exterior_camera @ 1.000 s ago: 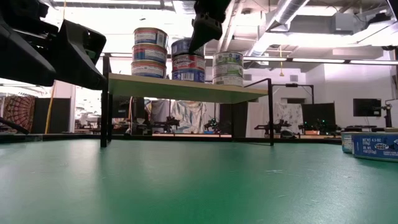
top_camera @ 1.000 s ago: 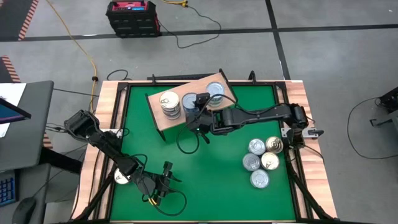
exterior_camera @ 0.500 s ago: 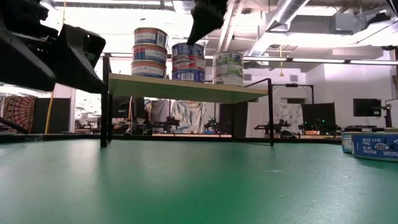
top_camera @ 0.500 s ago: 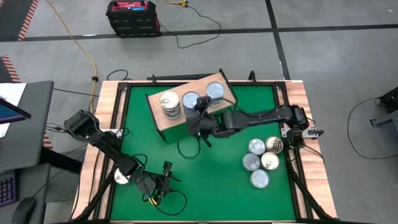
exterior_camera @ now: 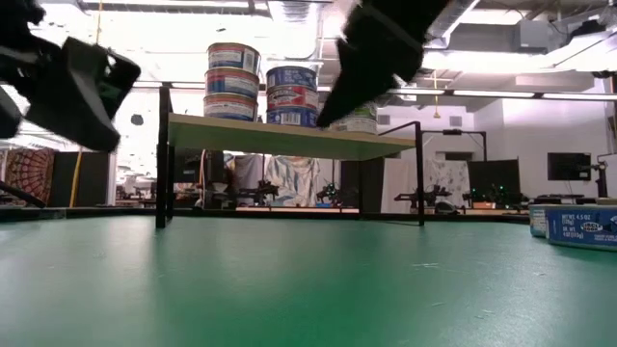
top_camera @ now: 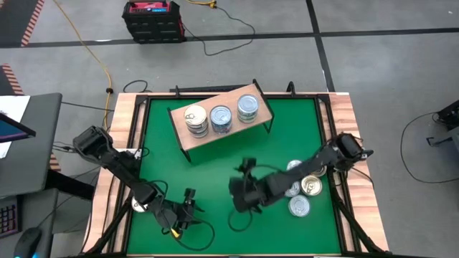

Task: Stack canned seafood by type on shelf
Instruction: Stack the blue pink tuna can on top of the blue pink tuna can on the shelf

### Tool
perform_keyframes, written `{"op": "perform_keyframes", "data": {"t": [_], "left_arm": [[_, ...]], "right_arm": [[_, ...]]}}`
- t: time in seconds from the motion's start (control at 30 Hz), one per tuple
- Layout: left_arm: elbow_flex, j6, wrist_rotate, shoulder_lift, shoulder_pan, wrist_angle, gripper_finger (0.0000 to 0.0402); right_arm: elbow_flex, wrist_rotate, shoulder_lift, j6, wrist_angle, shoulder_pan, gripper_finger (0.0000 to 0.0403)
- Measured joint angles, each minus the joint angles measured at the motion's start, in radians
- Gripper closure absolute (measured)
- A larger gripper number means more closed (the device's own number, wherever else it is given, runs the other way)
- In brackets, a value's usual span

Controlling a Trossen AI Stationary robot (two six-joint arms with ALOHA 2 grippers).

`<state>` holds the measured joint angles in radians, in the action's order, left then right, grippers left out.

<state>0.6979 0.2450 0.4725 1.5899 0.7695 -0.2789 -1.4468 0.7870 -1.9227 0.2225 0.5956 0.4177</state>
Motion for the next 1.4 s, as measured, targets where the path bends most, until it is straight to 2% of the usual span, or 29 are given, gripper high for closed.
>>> {"op": "perform_keyframes", "data": {"t": [0.23, 0.4, 0.53, 0.67, 0.87, 1.03, 1.17, 1.3, 1.4], "left_arm": [[0.174, 0.121, -0.001, -0.051, 0.002, 0.421, 0.0221], [0.308, 0.228, -0.138, -0.058, 0.004, 0.756, 0.0221], [0.397, 0.349, -0.284, -0.058, 0.004, 1.017, 0.0221], [0.418, 0.453, -0.408, -0.058, 0.01, 1.206, 0.0221], [0.398, 0.584, -0.481, -0.052, 0.037, 1.482, 0.0221], [0.36, 0.678, -0.541, -0.052, 0.065, 1.543, 0.0221], [0.311, 0.709, -0.545, -0.052, 0.095, 1.541, 0.0221], [0.278, 0.73, -0.485, -0.052, 0.107, 1.541, 0.0221], [0.269, 0.721, -0.395, -0.052, 0.11, 1.498, 0.0221]], "right_arm": [[0.167, -0.025, 0.0, 0.092, -0.37, 0.103, 0.0127], [0.216, -0.021, 0.0, 0.103, -0.526, 0.161, 0.0127], [0.237, 0.003, 0.0, 0.102, -0.566, 0.178, 0.0127], [0.239, 0.005, 0.0, 0.086, -0.553, 0.173, 0.0127], [0.239, 0.006, 0.0, 0.06, -0.553, 0.15, 0.0127], [0.239, 0.006, 0.0, 0.048, -0.551, 0.12, 0.0127], [0.239, 0.004, 0.0, 0.012, -0.563, 0.101, 0.0127], [0.239, 0.003, 0.0, -0.033, -0.599, 0.09, 0.0127], [0.239, 0.001, 0.0, -0.058, -0.613, 0.087, 0.0127]]}}
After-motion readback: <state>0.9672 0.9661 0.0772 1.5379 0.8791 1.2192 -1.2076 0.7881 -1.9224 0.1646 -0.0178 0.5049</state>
